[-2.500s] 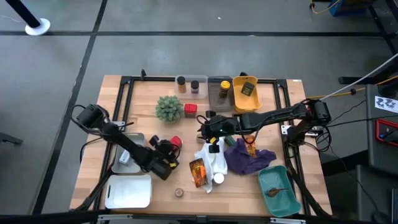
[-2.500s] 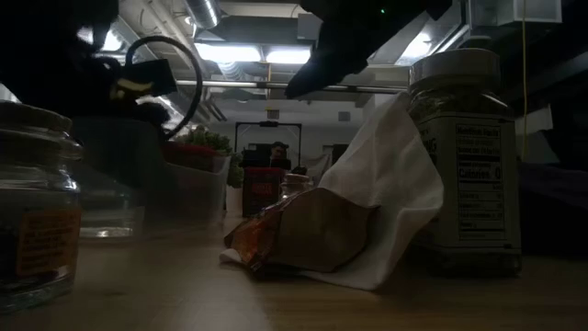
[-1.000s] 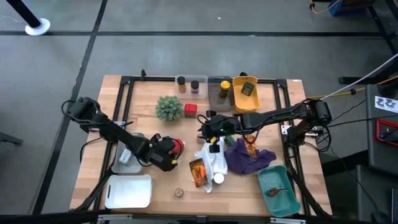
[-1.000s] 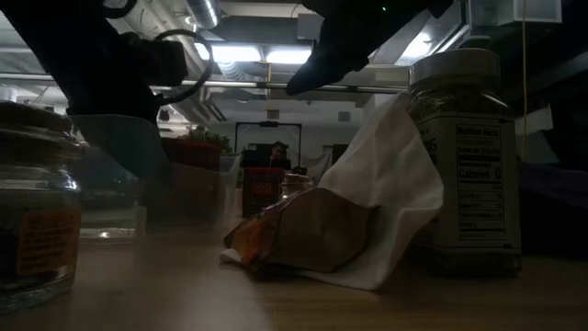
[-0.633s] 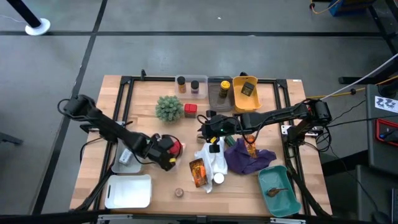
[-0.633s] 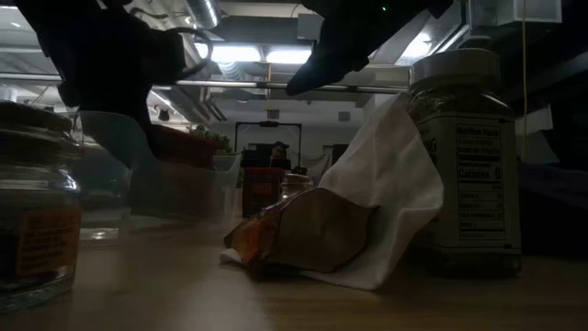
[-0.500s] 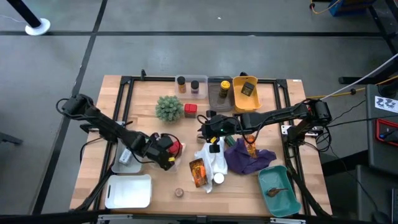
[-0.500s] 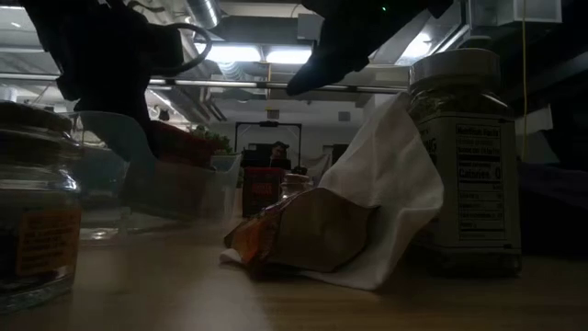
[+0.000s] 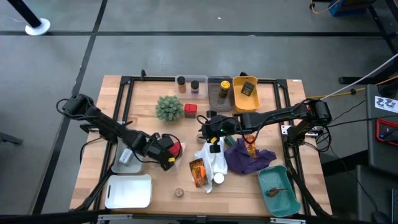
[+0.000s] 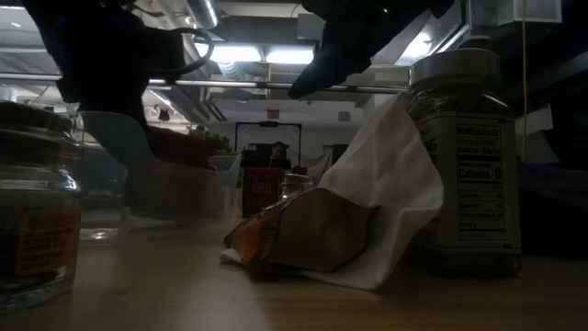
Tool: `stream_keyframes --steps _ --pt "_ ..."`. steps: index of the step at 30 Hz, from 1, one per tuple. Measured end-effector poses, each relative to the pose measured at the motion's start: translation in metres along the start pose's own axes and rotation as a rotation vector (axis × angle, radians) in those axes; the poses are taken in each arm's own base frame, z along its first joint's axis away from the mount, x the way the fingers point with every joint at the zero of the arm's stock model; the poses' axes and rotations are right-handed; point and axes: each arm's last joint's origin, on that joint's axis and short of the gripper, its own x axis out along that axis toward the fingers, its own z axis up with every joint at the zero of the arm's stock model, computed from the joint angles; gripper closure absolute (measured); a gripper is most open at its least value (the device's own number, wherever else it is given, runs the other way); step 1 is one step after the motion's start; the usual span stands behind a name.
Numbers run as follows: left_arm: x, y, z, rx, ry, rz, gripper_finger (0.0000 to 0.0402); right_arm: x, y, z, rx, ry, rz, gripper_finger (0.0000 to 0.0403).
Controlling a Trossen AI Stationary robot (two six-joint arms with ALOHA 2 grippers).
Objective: Sort spices by type
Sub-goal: Adjust the red seasoning can in the bottom transparent bin, then put the red seasoning can into the bottom transparent bin
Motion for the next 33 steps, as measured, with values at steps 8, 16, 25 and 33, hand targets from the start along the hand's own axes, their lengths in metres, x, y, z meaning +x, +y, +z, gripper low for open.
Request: stream_keyframes --steps 8,16,25,33 --pt "-0.005 0.009 0.013 -0.07 0.089 -0.093 0.0141 -0.001 0.0 0.0 0.0 -0.001 0.0 0.0272" --pt "-0.033 0.018 0.021 -0.094 0.094 -0.222 0.0145 -0.02 -0.003 0.006 0.002 -0.024 -0.003 0.0272" --pt "-0.076 0.041 0.043 -0.161 -0.182 -0.262 0.0146 -0.056 -0.006 0.01 0.002 -0.033 -0.006 0.0272" --pt "-0.094 0.054 0.087 -0.007 -0.59 -0.271 0.0146 -0.089 -0.012 0.012 0.007 -0.046 -0.094 0.0272"
